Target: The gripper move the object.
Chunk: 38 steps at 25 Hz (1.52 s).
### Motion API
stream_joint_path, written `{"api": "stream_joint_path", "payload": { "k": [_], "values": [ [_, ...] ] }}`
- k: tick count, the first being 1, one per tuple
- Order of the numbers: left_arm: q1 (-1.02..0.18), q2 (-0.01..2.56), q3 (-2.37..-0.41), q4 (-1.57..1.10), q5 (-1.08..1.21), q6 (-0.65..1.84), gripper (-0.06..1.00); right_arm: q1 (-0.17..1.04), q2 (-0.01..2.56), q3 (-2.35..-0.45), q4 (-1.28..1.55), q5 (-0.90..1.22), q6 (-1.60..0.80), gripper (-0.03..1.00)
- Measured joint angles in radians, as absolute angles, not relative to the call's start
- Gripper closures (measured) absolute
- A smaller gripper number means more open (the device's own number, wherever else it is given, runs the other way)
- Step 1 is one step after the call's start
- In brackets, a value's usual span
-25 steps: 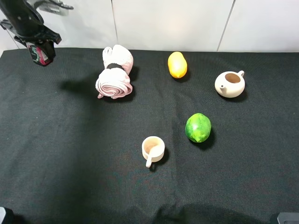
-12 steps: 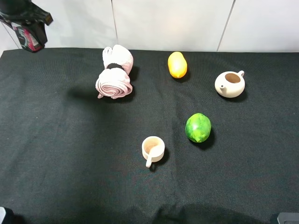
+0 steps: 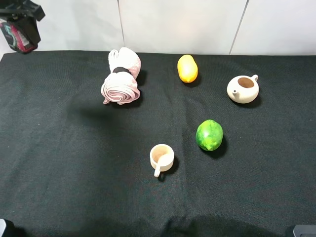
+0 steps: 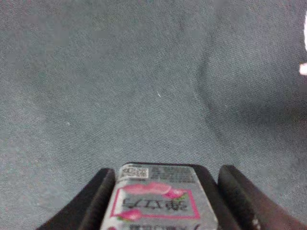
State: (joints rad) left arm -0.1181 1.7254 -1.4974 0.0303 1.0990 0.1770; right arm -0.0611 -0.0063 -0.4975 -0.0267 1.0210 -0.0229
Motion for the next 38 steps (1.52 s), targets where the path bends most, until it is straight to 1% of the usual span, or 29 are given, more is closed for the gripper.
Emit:
{"api": "stream_joint_path", "payload": {
  "k": [5,12,26,33,38],
  "values": [
    [-0.154,1.651,-1.375,0.030,1.061,0.156,0.42,-0.061,-0.006,-0.498,-0.027,1.021,-0.023,0.27],
    [-0.226,1.598,-1.272,0.031,1.014,0.125,0.42,-0.061,-0.006,-0.498,-0.027,1.021,-0.023,0.27],
    [-0.458,1.595,-1.138,0.030,0.880,0.036,0.42,-0.061,-0.006,-0.498,-0.026,1.021,-0.023,0.27],
    [-0.594,1.595,-1.049,0.029,0.761,-0.049,0.42,-0.061,-0.006,-0.498,-0.026,1.021,-0.023,0.27],
    [-0.671,1.595,-1.001,0.029,0.677,-0.109,0.42,-0.061,-0.006,-0.498,-0.026,1.021,-0.023,0.27]
  ]
}}
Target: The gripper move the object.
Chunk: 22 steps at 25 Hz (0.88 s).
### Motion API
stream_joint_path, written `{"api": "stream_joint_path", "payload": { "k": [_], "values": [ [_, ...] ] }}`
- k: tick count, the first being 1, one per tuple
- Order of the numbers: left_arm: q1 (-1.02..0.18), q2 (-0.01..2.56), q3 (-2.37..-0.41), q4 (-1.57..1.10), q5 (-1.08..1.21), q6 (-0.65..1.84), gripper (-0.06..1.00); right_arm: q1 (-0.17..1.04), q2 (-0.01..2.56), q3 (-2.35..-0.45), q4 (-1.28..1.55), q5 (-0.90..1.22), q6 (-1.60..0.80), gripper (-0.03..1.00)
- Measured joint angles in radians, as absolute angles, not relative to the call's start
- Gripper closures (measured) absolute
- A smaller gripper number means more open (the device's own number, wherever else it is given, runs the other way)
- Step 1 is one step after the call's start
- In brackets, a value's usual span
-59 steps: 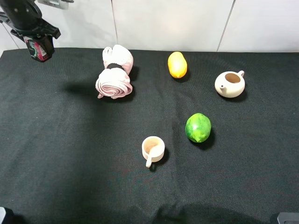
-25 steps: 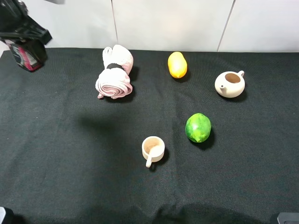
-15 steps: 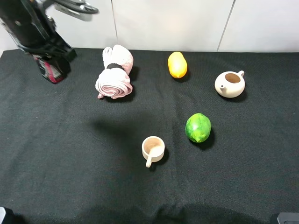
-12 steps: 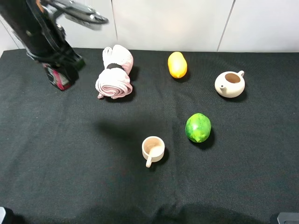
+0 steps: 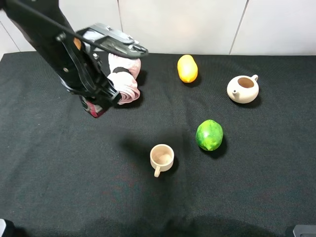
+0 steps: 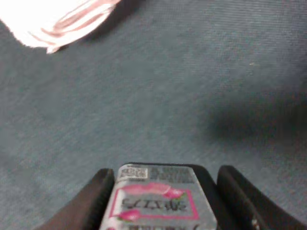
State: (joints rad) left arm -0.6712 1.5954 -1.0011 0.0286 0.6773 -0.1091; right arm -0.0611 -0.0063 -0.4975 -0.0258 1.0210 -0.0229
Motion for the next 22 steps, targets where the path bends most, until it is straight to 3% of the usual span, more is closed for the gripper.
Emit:
{"api": "stream_joint_path", "payload": {
  "k": [22],
  "values": [
    [-0.808,1.594,-0.712,0.000,0.284,-0.190,0.42,-0.061,-0.006,-0.498,-0.026,1.021,-0.023,0.27]
  ]
}}
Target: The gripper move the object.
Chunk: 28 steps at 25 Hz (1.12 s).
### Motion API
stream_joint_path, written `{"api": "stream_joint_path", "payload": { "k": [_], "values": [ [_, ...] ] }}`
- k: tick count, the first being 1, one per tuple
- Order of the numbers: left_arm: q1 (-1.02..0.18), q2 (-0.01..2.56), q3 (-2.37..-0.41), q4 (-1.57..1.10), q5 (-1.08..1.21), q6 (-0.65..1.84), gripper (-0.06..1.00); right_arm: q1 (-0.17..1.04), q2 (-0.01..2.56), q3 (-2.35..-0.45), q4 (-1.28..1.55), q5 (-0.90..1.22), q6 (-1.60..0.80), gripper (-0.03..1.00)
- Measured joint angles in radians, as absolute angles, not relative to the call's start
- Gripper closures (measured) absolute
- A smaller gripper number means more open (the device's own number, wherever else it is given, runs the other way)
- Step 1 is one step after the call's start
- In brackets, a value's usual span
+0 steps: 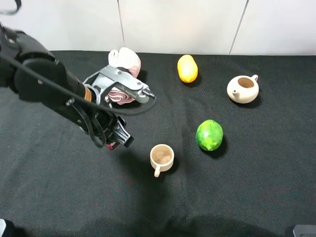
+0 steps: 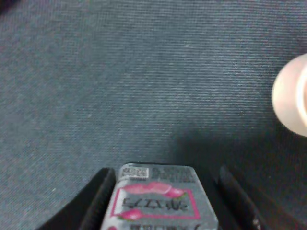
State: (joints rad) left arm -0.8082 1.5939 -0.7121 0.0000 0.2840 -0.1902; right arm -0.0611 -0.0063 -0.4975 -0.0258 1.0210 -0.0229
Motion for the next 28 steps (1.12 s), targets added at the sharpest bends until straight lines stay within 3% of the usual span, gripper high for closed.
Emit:
{"api": "stream_joint_path", "payload": {
  "k": [13,28],
  "values": [
    [-0.862,1.680,-0.678,-0.017,0.041,-0.203,0.42,-0.061,-0.006,-0.498,-0.023,1.021,-0.023,0.27],
    [-0.918,1.812,-0.674,-0.020,-0.059,-0.320,0.42,-0.061,-0.006,-0.498,-0.022,1.021,-0.023,0.27]
  ]
}}
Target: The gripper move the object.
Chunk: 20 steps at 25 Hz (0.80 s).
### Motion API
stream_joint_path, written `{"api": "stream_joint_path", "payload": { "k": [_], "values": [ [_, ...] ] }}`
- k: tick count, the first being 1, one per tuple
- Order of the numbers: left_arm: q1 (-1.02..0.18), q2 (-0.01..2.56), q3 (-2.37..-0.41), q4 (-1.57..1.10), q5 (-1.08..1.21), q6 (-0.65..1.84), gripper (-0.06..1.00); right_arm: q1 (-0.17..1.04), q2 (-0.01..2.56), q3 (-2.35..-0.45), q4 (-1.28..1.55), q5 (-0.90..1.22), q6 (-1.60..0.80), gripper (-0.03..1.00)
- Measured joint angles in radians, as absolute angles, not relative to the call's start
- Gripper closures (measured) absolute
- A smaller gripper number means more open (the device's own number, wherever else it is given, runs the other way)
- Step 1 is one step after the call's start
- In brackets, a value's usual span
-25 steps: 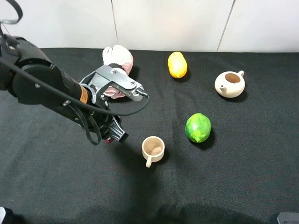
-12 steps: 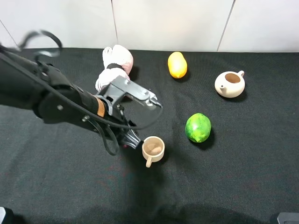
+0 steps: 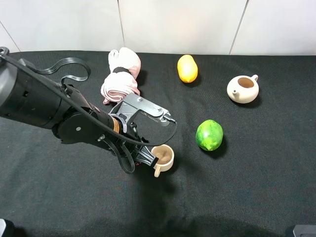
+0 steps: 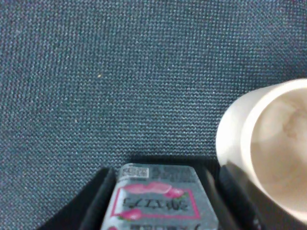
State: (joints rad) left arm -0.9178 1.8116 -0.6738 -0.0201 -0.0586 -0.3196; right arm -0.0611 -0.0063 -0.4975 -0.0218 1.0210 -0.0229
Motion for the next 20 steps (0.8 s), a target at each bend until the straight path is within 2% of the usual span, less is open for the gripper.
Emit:
{"api": "stream_joint_path", "payload": {
  "k": [5,9,12,20],
  "values": [
    [-0.918,1.812,-0.674,-0.020,-0.061,-0.320,0.37,-0.061,-0.006,-0.498,-0.021,1.021,-0.023,0.27],
    [-0.918,1.813,-0.674,-0.020,-0.061,-0.321,0.19,-0.061,-0.006,-0.498,-0.021,1.021,-0.023,0.27],
    [-0.918,1.813,-0.674,-0.020,-0.061,-0.322,0.11,-0.061,-0.006,-0.498,-0.021,1.021,-0.023,0.27],
    [-0.918,1.813,-0.674,-0.020,-0.054,-0.322,0.07,-0.061,-0.006,-0.498,-0.021,1.021,-0.023,0.27]
  ]
}}
